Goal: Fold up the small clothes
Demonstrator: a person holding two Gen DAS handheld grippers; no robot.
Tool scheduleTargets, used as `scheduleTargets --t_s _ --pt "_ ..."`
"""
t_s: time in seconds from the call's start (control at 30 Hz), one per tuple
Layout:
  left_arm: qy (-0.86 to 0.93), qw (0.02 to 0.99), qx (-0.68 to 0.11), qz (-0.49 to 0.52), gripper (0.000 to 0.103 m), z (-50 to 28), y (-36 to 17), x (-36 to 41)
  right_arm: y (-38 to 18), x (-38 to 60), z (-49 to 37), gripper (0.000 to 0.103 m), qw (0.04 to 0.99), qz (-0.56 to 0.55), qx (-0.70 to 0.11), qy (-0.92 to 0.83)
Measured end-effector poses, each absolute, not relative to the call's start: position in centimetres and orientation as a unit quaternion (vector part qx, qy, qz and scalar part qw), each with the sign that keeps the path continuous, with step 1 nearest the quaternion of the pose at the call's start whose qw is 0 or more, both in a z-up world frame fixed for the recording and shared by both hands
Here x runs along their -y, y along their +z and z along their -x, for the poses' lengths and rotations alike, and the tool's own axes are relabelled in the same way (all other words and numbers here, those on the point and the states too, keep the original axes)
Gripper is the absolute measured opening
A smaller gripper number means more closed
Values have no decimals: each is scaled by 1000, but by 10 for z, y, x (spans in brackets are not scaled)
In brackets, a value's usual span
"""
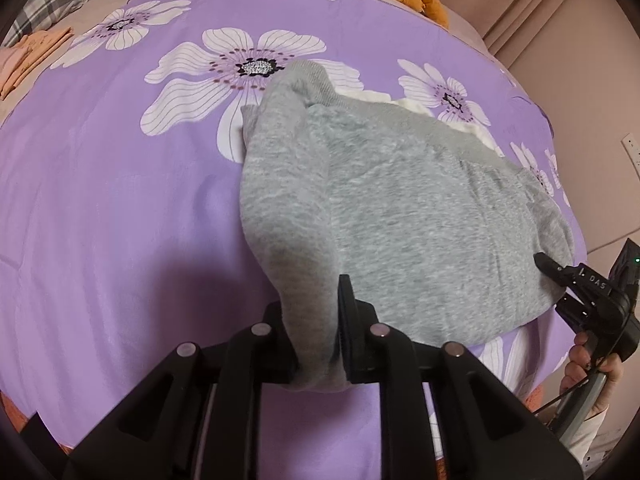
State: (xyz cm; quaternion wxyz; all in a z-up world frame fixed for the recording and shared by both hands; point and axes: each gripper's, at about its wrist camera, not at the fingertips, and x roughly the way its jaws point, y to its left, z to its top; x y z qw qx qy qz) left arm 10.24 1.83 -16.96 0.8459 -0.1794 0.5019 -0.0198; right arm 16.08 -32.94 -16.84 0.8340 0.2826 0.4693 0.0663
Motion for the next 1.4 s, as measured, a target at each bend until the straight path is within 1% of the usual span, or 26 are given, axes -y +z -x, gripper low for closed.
scheduleTargets --t_s 0.13,0.23,0.3,0.33,0.37,0.4,0.43,0.47,0.57,0.73,0.83,0.87,0.9,1.0,1.1,1.4 --pt "-17 845 -504 175 23 -100 -168 -18 -179 338 -159 29 822 -307 -475 65" --pt "-13 846 -502 180 31 -97 -164 -21 -178 342 -154 39 822 -309 -475 57" --pt "-13 847 -498 183 40 -95 -160 -25 -174 345 -151 52 827 -300 -475 41" --pt "-11 850 -494 184 50 -93 -157 -26 -171 347 -148 54 832 -294 -470 31" --pt "-8 854 -487 183 60 -92 -152 -28 -169 349 -146 59 836 -291 -465 25" --pt "-5 857 -482 182 64 -91 -149 -29 -166 353 -143 66 839 -291 -460 18" --pt "-2 860 -476 182 71 -91 -146 -30 -166 357 -142 70 838 -296 -458 15" --pt "1 865 -467 184 76 -89 -142 -32 -167 360 -141 74 836 -304 -457 15" --pt "2 870 -454 193 84 -89 -135 -36 -172 364 -141 75 828 -320 -459 16" --pt "-1 871 -450 199 84 -91 -130 -36 -184 357 -144 75 821 -338 -460 26" --pt "-1 871 -450 197 85 -91 -129 -36 -188 354 -148 75 820 -354 -449 30" --pt "-2 871 -450 198 85 -91 -129 -36 -187 353 -150 73 821 -356 -446 29" --pt "-2 870 -451 199 85 -91 -129 -36 -187 351 -152 62 826 -352 -440 26" --pt "-3 870 -452 199 85 -91 -127 -37 -187 343 -161 40 833 -337 -439 13" --pt "4 873 -448 193 85 -89 -125 -38 -180 338 -165 29 840 -327 -434 11" --pt "23 878 -436 198 85 -82 -118 -54 -120 300 -160 25 898 -218 -381 26"
